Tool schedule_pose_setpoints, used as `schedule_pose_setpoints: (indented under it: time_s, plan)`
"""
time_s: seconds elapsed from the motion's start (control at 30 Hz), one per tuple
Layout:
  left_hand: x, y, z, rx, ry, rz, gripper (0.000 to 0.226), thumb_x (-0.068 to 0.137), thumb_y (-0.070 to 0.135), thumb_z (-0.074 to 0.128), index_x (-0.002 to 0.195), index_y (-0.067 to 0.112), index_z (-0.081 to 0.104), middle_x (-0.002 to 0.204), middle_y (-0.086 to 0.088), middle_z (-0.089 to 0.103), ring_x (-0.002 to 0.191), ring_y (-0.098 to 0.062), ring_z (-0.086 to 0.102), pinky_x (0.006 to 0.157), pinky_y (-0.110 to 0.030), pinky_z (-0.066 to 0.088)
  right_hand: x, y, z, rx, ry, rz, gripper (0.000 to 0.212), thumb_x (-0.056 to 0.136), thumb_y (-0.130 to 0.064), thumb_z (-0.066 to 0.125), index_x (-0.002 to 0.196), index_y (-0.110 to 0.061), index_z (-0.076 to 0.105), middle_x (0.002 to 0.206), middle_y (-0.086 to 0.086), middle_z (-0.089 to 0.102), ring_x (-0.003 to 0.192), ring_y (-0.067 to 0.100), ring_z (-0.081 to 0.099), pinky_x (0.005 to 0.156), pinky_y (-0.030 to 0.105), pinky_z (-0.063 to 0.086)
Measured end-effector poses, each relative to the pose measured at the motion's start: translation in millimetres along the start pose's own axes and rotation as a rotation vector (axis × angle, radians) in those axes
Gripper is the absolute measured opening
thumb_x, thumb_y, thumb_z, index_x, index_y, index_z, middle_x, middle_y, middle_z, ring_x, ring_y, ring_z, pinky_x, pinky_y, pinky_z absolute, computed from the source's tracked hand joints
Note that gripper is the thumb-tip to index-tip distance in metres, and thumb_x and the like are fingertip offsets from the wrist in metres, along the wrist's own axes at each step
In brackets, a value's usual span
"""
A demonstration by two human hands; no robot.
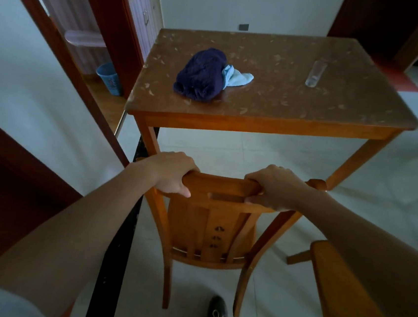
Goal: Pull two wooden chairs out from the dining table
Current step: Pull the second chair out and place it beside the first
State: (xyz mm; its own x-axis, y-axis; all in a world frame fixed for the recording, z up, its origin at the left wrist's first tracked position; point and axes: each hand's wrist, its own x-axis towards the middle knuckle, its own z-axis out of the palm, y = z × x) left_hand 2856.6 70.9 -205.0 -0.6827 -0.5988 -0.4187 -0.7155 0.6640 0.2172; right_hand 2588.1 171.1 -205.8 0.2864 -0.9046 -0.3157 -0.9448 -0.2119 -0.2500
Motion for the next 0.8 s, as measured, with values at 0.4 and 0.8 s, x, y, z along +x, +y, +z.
schedule_pose_setpoints:
  time_s: [0.4, 0.8]
  plan:
    - [-80, 72, 84, -0.024, 0.06, 0.036, 0.054, 0.094, 0.05, 0.077, 0.136, 0.021, 0.064, 0.114, 0.001, 0.069, 0.09, -0.014, 0.056, 0.082, -0.031, 0.047, -111, -39, 62, -0.085, -0.023, 0.046, 0.016, 0.097, -0.047, 0.07, 0.099, -0.035, 0.061, 0.083, -0.013, 0.063, 0.085, 0.015, 0.063, 0.079, 0.035, 0.047]
    - [-137, 118, 172, -0.015, 0.095, 0.038, 0.053, 0.098, 0.048, 0.072, 0.144, 0.026, 0.062, 0.124, 0.003, 0.077, 0.109, -0.022, 0.075, 0.092, -0.034, 0.055, -174, -54, 149, -0.129, -0.023, 0.004, 0.015, 0.1, -0.047, 0.063, 0.11, -0.038, 0.056, 0.077, -0.017, 0.052, 0.08, 0.011, 0.062, 0.082, 0.035, 0.051]
